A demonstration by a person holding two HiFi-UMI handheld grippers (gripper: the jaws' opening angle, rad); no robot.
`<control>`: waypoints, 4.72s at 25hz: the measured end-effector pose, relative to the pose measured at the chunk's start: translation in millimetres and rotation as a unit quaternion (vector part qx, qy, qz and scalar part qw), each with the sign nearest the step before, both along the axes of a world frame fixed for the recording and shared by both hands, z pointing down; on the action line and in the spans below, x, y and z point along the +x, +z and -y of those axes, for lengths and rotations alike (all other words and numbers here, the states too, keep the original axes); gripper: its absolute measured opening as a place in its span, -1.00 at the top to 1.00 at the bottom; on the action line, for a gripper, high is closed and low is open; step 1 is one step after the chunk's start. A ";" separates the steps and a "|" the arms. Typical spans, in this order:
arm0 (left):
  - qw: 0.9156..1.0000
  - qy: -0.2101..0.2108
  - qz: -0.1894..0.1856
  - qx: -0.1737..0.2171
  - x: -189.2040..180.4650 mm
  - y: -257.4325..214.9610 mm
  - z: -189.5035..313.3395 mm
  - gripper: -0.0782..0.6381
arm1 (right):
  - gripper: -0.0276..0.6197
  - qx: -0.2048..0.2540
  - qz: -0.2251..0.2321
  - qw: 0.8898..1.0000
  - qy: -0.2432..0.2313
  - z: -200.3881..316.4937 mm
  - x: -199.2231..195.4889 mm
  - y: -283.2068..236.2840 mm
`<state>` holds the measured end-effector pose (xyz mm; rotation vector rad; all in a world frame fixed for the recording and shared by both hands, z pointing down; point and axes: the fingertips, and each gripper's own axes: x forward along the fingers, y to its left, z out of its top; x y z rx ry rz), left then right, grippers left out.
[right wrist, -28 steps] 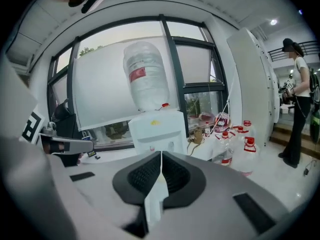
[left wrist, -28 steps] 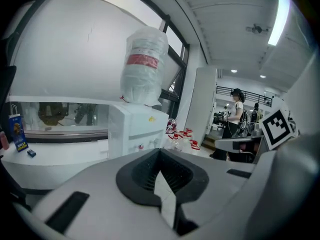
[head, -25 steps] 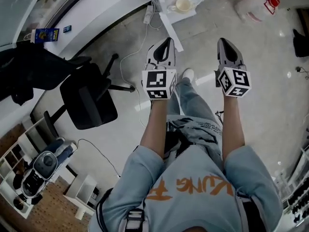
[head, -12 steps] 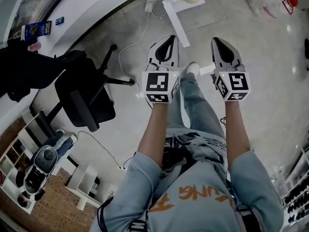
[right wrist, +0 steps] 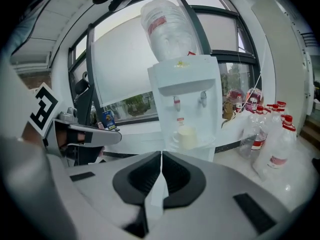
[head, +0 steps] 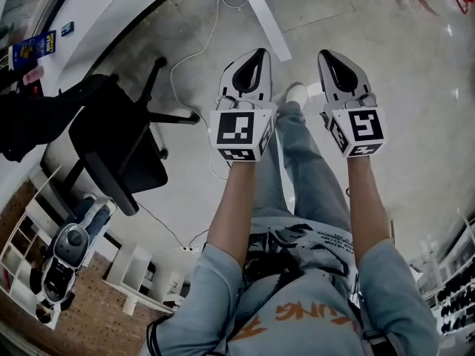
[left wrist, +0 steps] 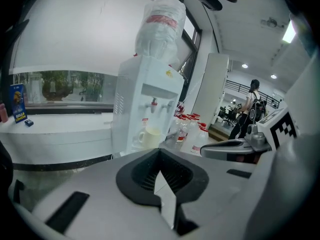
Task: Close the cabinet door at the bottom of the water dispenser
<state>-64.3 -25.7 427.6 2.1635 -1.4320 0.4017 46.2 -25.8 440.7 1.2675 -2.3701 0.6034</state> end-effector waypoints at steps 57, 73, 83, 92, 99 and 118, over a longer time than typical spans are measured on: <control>0.990 0.092 -0.012 -0.102 -30.4 181.1 2.7 0.73 | 0.28 -0.174 -0.165 0.970 -0.034 -32.5 -71.0 266.4; 0.992 0.084 -0.016 -0.097 -28.4 178.5 29.1 0.73 | 0.30 -0.169 -0.190 0.967 0.007 -16.8 -32.4 263.2; 0.994 0.053 -0.011 -0.091 0.9 177.2 35.8 0.73 | 0.30 -0.140 -0.176 0.974 -0.019 2.5 2.9 260.7; 0.993 0.050 0.011 -0.104 39.7 186.6 40.5 0.73 | 0.29 -0.131 -0.172 0.975 -0.045 23.3 28.7 263.4; 0.993 0.045 0.009 -0.107 81.4 186.6 57.5 0.73 | 0.28 -0.112 -0.182 0.973 -0.081 51.1 52.1 260.2; 0.996 0.016 0.025 -0.088 136.6 192.8 102.5 0.73 | 0.27 -0.046 -0.187 0.973 -0.130 134.9 105.1 254.8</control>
